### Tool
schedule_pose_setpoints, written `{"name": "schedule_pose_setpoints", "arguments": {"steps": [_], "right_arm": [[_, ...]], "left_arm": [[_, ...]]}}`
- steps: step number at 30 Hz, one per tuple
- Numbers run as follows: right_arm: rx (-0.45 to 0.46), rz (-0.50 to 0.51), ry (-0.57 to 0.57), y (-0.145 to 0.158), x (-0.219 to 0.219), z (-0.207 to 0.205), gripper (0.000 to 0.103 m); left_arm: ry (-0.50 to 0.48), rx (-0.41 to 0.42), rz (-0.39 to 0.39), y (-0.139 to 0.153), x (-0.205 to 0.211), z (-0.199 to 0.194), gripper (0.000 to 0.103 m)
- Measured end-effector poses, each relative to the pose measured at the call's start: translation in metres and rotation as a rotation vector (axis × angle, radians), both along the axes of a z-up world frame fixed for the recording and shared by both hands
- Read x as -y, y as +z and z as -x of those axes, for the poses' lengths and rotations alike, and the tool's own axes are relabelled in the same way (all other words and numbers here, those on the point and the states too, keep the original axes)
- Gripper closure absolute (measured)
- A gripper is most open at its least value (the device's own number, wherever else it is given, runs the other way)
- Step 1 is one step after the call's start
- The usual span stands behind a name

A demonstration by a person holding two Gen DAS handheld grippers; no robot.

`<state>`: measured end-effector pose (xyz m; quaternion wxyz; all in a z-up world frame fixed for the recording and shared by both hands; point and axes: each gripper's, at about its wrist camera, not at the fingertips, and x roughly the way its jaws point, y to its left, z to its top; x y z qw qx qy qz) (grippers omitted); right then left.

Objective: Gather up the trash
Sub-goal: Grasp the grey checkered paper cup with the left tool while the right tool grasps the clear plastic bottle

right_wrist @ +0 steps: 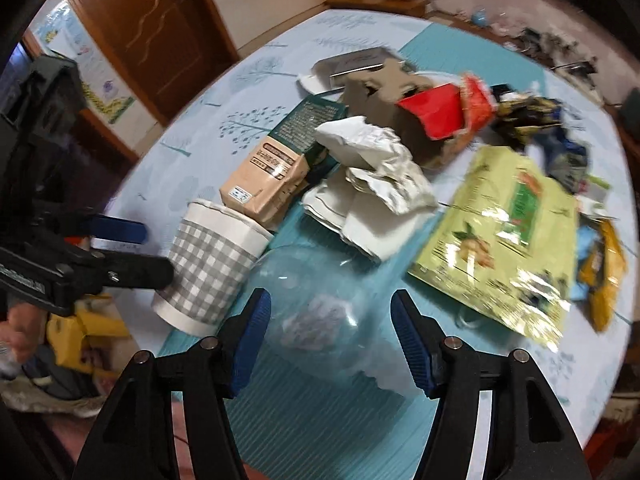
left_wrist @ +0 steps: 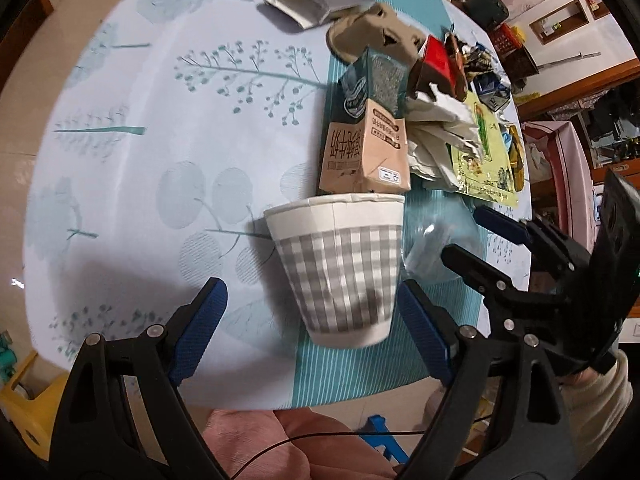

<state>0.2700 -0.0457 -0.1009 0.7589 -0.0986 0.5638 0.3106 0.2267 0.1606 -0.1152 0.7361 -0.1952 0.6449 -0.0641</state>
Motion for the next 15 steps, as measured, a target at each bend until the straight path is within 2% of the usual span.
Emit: {"name": "schedule_pose_setpoints", "arguments": {"steps": [10,15], "right_arm": [[-0.096,-0.039,0.107,-0.016,-0.017,-0.022,0.039],[-0.222,-0.119,0.072,-0.023,-0.011,-0.027,0.038]], "left_arm": [[-0.076,-0.074,0.068,-0.031,0.025,-0.022,0.024],[-0.097,-0.088,0.077,-0.041,0.041,-0.025,0.030]]}}
